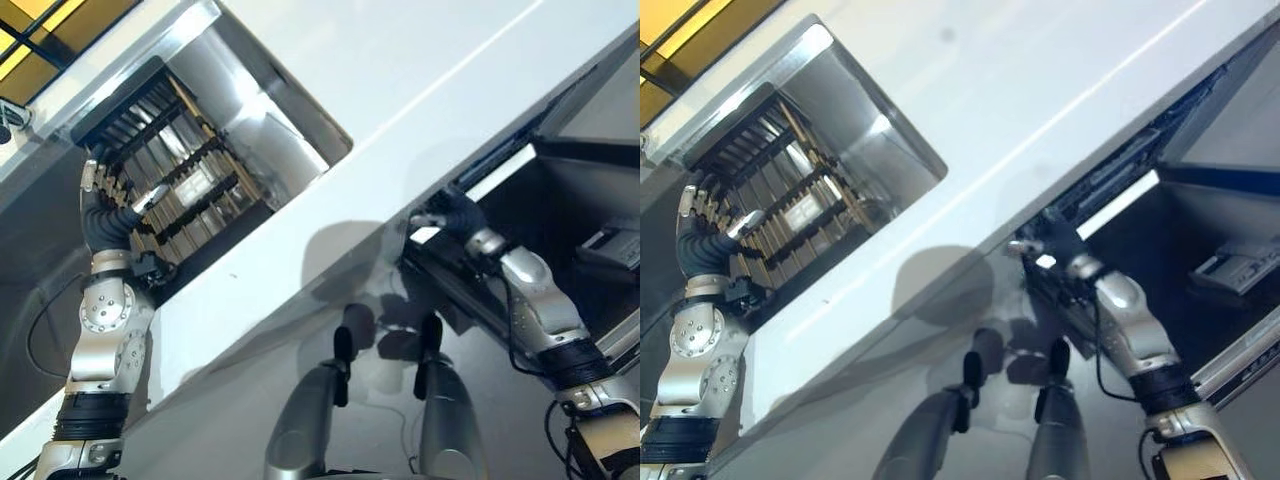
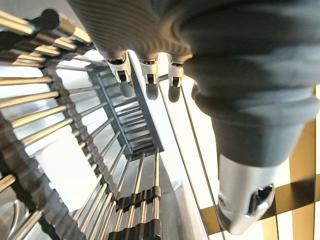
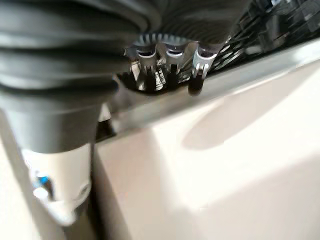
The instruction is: Pick up plates and place into dishwasher.
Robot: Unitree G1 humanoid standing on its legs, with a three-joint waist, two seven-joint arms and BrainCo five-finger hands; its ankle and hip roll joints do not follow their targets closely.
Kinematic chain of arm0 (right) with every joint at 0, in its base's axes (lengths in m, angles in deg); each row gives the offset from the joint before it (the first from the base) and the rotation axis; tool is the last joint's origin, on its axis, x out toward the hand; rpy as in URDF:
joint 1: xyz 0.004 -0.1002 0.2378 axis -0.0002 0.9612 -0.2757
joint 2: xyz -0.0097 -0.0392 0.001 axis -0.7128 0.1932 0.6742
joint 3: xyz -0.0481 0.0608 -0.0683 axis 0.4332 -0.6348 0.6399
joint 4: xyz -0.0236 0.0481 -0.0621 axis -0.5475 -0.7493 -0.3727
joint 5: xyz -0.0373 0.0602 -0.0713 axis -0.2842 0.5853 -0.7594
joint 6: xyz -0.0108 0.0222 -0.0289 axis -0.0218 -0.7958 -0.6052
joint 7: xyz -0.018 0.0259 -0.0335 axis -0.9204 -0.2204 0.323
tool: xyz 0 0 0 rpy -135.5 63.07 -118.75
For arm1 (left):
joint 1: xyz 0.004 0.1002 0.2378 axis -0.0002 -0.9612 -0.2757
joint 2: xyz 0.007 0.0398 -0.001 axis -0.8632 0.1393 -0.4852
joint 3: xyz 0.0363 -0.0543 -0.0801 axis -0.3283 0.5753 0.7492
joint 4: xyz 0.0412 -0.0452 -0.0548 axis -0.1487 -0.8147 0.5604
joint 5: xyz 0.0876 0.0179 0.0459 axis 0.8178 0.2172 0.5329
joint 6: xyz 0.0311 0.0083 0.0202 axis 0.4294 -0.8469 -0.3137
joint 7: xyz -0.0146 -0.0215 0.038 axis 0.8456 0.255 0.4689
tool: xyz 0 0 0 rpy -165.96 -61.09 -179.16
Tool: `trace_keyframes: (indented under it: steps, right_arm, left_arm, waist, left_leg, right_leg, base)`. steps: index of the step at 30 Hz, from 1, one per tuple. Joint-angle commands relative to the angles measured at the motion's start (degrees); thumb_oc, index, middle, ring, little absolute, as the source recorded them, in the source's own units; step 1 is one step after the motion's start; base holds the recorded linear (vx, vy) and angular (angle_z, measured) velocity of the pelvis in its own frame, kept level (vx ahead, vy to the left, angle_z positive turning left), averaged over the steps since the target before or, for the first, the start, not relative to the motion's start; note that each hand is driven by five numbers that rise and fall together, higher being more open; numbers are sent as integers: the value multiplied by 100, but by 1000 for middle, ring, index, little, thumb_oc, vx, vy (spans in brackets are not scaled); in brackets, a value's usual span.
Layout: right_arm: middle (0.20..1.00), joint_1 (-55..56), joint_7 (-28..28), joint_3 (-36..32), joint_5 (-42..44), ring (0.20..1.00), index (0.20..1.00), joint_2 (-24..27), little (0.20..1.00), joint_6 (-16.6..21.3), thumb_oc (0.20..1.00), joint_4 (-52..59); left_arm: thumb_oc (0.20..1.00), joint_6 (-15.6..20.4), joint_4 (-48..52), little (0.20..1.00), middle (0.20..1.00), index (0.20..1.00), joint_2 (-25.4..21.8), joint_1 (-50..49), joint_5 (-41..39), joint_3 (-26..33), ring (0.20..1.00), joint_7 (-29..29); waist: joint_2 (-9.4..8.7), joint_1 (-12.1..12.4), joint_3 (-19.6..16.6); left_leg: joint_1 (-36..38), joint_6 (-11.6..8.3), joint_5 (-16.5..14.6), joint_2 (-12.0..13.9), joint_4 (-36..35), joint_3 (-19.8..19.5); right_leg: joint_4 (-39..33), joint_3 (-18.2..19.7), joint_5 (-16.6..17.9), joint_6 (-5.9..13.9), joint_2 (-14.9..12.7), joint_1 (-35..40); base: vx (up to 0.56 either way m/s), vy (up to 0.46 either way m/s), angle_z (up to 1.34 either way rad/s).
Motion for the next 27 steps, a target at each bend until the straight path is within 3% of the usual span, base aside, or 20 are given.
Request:
trace_keyframes:
  steps: [1, 9, 16, 20, 27]
  right_arm:
    - [1000, -559, -340, -173, 217, 1000, 1000, -549, 1000, 659, 1000, 1038]
    - [1000, 475, -220, -613, -71, 1000, 1000, -618, 1000, 818, 1000, 975]
    - [1000, 1629, -365, -1220, -243, 1000, 1000, -523, 1000, 931, 1000, 1057]
    - [1000, 2012, -103, -1571, -673, 1000, 1000, -430, 1000, 886, 1000, 1068]
    - [1000, 2769, 875, -2316, -1362, 1000, 1000, -225, 1000, 620, 1000, 1119]
  left_arm:
    - [1000, 158, -465, 1000, 1000, 1000, 199, -645, 199, -520, 1000, 120]
    - [1000, 151, -646, 1000, 1000, 1000, 421, -878, 488, -361, 1000, 400]
    - [1000, 161, -821, 1000, 1000, 1000, 709, -1247, 682, -128, 1000, 671]
    - [1000, 220, -923, 1000, 1000, 1000, 777, -1394, 749, 65, 1000, 853]
    - [1000, 213, -873, 1000, 1000, 1000, 724, -1597, 755, 500, 1000, 1149]
  waist:
    - [-543, 331, -375]
    - [-845, 270, -1150]
    - [-999, 116, -1865]
    - [-1069, -10, -2040]
    - [-1150, -290, -2224]
  left_leg:
    - [-294, 334, 21, -299, -102, 52]
    - [488, 358, -114, -298, -506, 198]
    - [1225, 403, -224, -240, -853, 377]
    - [1552, 415, -290, -217, -993, 464]
    - [1948, 470, -475, -200, -1042, 640]
  right_leg:
    - [-456, -195, -375, 165, 39, 440]
    - [-1046, -143, -290, 247, 28, 1277]
    - [-1173, -37, -375, 325, 50, 1840]
    - [-1157, 47, -421, 374, 64, 2045]
    - [-1067, 283, -484, 430, 123, 2238]
  base:
    - [19, 2, 8]
    - [46, 22, 2]
    - [91, 58, -2]
    - [43, 27, -4]
    - [9, 7, -13]
